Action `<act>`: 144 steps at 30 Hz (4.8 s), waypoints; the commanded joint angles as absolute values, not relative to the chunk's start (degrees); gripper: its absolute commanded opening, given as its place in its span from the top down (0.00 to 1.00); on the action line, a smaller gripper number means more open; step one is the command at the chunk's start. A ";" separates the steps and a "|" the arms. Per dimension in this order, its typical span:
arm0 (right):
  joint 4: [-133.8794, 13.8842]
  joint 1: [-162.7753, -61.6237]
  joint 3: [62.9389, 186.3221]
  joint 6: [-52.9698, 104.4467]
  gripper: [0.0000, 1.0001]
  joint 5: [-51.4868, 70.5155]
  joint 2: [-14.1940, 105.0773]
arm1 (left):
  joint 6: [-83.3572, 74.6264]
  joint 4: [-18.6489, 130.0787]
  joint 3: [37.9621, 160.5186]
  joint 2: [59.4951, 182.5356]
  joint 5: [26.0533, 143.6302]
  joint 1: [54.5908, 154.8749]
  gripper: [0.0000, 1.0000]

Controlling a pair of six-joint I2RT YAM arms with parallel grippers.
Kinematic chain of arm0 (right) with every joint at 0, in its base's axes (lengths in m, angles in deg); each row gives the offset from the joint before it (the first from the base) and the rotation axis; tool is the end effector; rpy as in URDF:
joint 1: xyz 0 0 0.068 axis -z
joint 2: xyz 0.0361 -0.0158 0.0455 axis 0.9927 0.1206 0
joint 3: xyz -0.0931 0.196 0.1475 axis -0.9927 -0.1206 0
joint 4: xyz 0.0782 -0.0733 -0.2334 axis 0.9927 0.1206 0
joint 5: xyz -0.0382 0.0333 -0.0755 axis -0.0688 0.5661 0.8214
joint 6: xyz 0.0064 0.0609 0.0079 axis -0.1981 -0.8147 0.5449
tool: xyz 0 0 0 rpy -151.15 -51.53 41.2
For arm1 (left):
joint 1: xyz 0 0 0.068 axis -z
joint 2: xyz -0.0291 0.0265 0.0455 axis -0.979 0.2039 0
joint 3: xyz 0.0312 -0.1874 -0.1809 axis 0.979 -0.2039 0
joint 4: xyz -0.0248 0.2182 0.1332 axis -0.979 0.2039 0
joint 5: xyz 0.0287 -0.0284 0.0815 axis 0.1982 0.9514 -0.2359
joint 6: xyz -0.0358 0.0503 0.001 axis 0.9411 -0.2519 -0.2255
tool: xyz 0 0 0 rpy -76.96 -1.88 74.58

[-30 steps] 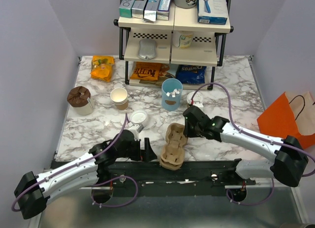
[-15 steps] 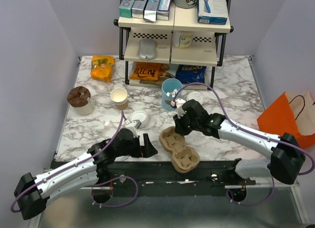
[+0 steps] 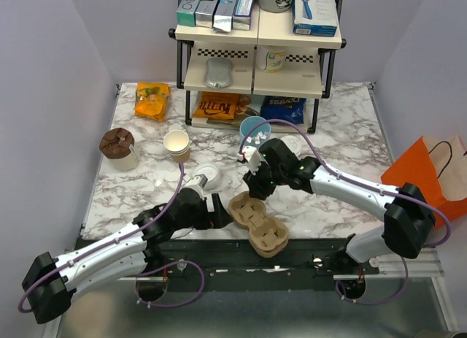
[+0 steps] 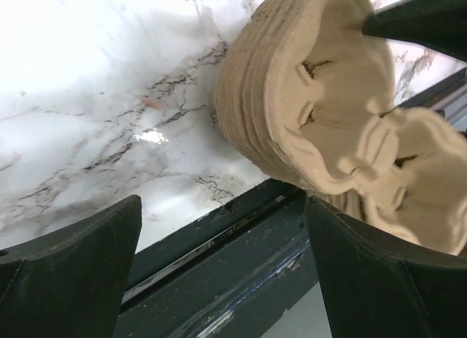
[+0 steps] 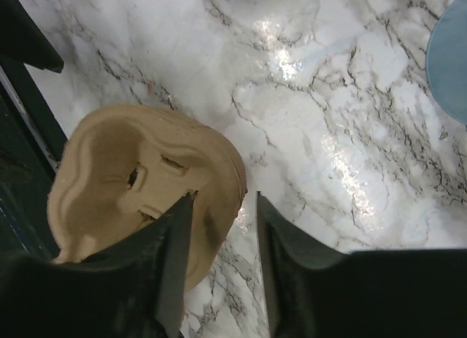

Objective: Pack the takeout coffee

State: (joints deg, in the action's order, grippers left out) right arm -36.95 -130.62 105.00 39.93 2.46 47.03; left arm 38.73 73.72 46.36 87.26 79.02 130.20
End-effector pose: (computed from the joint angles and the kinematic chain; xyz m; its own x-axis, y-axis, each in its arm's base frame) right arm 0.1973 0.2332 0.2189 -0.4094 -0.6316 -0.6584 -0.8829 0.4560 0.1115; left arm 0.1034 -0.1355 0.1712 -0.8794 -0.1988 -0.4325 0.1556 0.7387 -0.6559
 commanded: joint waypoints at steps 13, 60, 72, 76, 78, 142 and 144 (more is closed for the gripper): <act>-29.05 -142.91 111.31 38.88 0.35 6.96 43.72 | 43.47 73.47 41.93 82.00 76.58 125.70 0.01; -26.49 -147.50 116.06 25.53 0.86 3.80 53.92 | 43.64 60.11 37.88 88.06 86.69 123.94 0.01; -30.27 -147.50 115.27 21.66 0.99 3.45 48.65 | 45.31 59.48 36.39 91.31 86.16 123.94 0.01; -31.15 -147.50 115.09 21.31 0.99 2.74 48.03 | 45.14 60.10 36.39 90.96 85.90 123.94 0.01; -30.54 -147.50 115.35 20.78 0.99 3.88 48.91 | 44.88 60.80 36.65 90.17 85.99 124.02 0.01; -33.52 -143.28 113.16 7.60 0.99 5.20 53.04 | 48.48 57.47 36.12 83.05 84.93 120.60 0.01; -33.44 -143.28 113.16 7.51 0.99 5.20 52.87 | 47.87 57.47 37.00 84.98 85.37 120.07 0.01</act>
